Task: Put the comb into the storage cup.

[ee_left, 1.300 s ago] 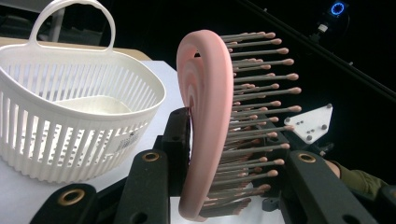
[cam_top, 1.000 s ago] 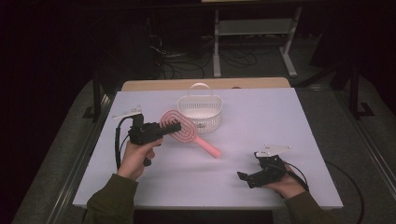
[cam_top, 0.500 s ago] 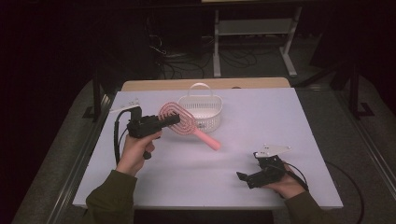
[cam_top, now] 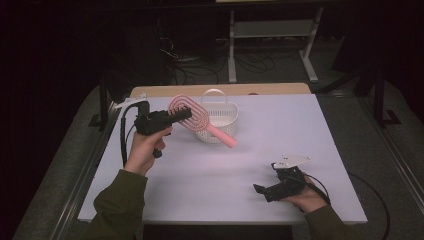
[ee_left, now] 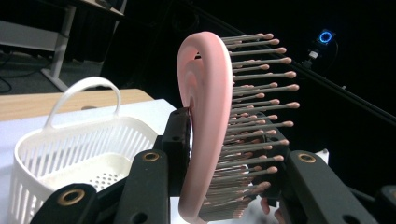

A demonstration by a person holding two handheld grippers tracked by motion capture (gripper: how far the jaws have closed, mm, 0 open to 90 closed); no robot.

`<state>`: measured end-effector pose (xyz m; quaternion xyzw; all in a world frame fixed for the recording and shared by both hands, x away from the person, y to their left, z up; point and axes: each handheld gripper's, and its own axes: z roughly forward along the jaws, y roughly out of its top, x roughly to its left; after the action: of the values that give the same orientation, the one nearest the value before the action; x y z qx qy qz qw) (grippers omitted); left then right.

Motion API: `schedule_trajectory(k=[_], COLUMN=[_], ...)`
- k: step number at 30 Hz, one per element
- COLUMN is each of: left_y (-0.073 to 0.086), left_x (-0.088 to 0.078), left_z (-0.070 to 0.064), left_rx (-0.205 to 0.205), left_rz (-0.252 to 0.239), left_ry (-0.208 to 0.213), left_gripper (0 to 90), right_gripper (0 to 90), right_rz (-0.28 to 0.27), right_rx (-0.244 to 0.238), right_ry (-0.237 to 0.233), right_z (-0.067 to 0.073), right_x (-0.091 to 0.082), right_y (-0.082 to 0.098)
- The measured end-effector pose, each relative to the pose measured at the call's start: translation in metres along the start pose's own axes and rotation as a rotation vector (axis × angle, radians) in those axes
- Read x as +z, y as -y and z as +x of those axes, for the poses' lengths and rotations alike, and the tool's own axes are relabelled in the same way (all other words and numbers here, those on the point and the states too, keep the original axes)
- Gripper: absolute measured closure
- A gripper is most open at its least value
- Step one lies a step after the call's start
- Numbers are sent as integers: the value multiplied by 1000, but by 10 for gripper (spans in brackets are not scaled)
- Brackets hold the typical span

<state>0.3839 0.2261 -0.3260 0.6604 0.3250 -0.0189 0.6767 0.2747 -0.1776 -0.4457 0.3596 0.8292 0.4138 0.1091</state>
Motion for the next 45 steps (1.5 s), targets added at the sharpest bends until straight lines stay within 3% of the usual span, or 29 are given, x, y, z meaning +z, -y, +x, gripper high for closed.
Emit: schedule_trajectory(k=[12, 27, 33, 45], left_y=[-21, -37, -39, -32], left_x=[9, 18, 21, 30], left_z=[12, 29, 35, 49], left_rx=[7, -15, -19, -22], left_rz=[-26, -57, -80, -67], left_ry=[-23, -50, -79, -141], left_gripper=[644, 645, 645, 645], right_gripper=[0, 0, 0, 0], right_rz=[-1, 1, 1, 1], right_rx=[1, -1, -1, -5], right_ry=[-2, -6, -6, -7], right_z=[0, 0, 0, 0], right_x=[-1, -1, 0, -1], right_y=[0, 0, 0, 0])
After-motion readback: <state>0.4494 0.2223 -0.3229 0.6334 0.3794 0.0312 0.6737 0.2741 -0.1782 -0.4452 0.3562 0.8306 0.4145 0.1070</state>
